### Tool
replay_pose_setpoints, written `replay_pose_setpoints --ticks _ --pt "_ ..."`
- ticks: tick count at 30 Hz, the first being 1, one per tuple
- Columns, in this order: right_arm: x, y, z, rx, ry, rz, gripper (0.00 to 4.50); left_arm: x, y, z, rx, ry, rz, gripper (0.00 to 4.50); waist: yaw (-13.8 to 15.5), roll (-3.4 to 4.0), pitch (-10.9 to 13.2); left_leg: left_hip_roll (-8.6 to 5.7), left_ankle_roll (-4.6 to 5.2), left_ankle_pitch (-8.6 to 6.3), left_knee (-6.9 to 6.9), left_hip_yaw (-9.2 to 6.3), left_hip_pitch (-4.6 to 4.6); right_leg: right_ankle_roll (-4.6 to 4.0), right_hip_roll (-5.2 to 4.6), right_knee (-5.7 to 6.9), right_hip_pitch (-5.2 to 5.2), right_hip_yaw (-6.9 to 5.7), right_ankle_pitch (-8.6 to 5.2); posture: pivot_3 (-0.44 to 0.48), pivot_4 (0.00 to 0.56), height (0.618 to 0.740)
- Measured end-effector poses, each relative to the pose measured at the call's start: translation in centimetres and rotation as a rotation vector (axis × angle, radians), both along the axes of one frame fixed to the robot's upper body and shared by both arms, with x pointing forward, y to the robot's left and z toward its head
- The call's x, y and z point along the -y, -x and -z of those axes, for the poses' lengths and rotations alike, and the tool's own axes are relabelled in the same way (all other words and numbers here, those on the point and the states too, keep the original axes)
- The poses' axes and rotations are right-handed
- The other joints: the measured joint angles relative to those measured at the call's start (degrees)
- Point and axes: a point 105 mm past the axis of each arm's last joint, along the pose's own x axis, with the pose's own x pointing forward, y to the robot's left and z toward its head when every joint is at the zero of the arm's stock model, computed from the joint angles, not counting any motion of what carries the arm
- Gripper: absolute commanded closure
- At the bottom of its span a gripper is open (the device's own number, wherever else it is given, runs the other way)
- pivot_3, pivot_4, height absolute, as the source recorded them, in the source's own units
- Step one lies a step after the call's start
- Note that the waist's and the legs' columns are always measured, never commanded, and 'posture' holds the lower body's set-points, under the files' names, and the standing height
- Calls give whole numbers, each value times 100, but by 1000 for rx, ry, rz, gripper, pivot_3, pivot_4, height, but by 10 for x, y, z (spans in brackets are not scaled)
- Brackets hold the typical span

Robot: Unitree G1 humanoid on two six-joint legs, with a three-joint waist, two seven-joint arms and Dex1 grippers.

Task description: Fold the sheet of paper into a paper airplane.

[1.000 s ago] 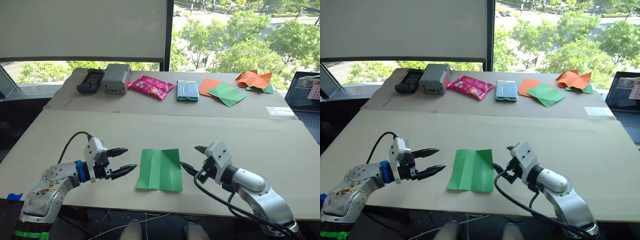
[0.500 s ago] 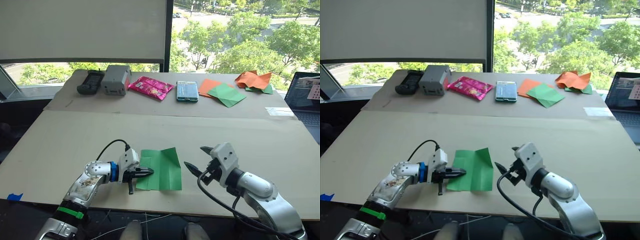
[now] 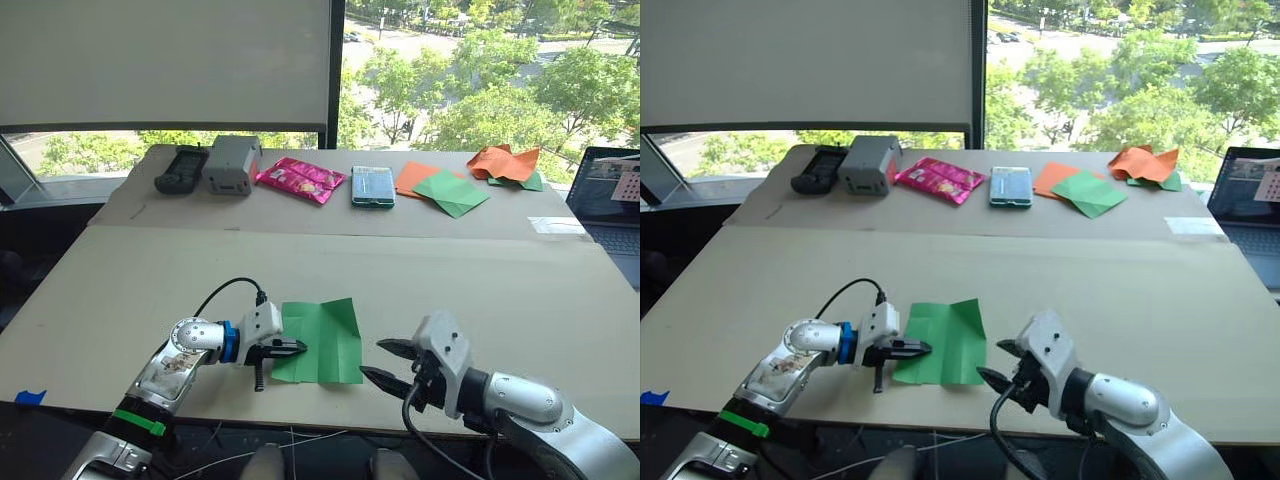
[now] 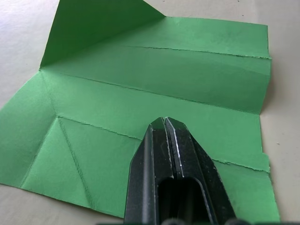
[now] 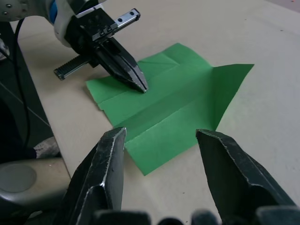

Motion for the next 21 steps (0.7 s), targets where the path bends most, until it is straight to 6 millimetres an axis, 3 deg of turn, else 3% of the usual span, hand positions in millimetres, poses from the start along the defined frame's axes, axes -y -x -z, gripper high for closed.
replay_pose_setpoints --ticks 4,5,14,21 --pt "-10 17 26 -126 38 -80 4324 -3 4 0 2 -10 4 4500 -26 -8 -3 1 -3 -3 -1 0 3 -2 -4 -3 -5 -2 -2 0 150 720" --pt "-9 16 29 -132 46 -70 4451 -2 5 1 0 -10 7 4500 -27 -8 -3 0 -3 -3 0 0 2 -2 -6 -5 -5 -1 -2 0 150 720" --pt "-10 7 44 -139 43 21 4451 -4 10 1 -5 -19 26 4500 -19 -9 -3 1 -9 -7 -1 0 2 -2 -6 -9 -7 -3 -2 0 150 720" --pt "-9 -13 56 -110 16 131 4451 -5 10 1 -10 -25 32 4500 -22 -5 -6 2 -13 -9 -2 0 1 -2 -5 -9 -11 -2 -2 0 150 720"
